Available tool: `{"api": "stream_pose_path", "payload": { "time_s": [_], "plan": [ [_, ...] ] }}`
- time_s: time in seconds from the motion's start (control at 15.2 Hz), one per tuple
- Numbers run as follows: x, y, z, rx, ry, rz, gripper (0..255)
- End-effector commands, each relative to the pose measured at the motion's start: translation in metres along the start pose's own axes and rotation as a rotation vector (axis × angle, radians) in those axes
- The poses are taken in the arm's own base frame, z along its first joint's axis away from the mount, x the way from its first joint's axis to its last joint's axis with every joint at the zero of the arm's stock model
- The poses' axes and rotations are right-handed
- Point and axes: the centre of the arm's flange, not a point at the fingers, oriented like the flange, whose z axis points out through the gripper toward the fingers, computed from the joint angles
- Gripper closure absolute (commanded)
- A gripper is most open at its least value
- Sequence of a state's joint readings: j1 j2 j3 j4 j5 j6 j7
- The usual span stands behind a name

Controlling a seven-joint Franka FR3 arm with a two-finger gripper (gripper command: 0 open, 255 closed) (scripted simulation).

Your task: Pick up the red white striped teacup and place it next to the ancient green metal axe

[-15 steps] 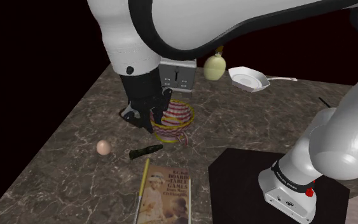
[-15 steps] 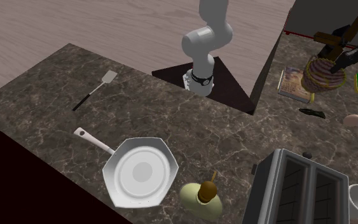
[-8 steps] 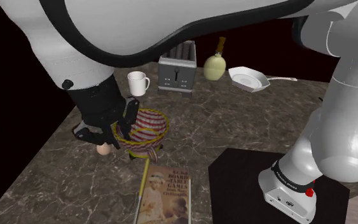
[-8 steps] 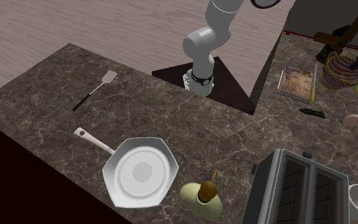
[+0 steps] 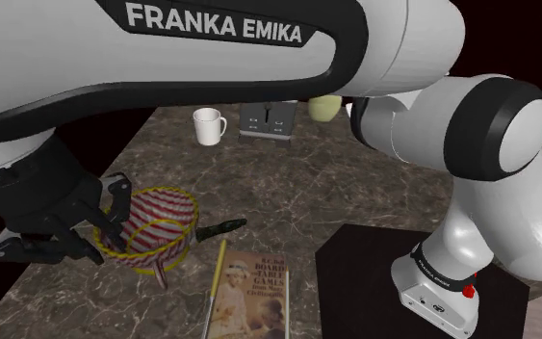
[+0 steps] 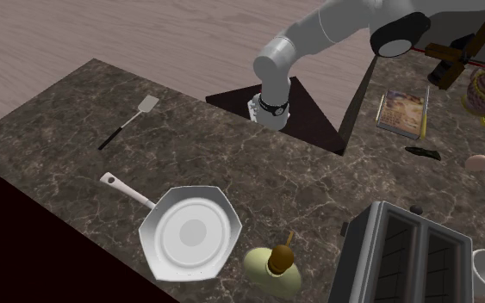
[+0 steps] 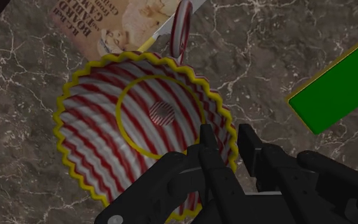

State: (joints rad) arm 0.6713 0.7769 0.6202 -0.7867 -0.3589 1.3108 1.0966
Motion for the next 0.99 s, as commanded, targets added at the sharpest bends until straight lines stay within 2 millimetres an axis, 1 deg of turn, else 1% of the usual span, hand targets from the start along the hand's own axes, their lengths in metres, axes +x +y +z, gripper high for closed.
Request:
{"api": "stream_pose_path", "payload": {
  "time_s": [0.0, 0.92],
  "plan": [
    [0.002, -0.005, 0.009, -0.001, 0.001, 0.003, 255],
    [0.012, -0.014, 0.081, -0.001, 0.001, 0.003, 255]
  ]
}}
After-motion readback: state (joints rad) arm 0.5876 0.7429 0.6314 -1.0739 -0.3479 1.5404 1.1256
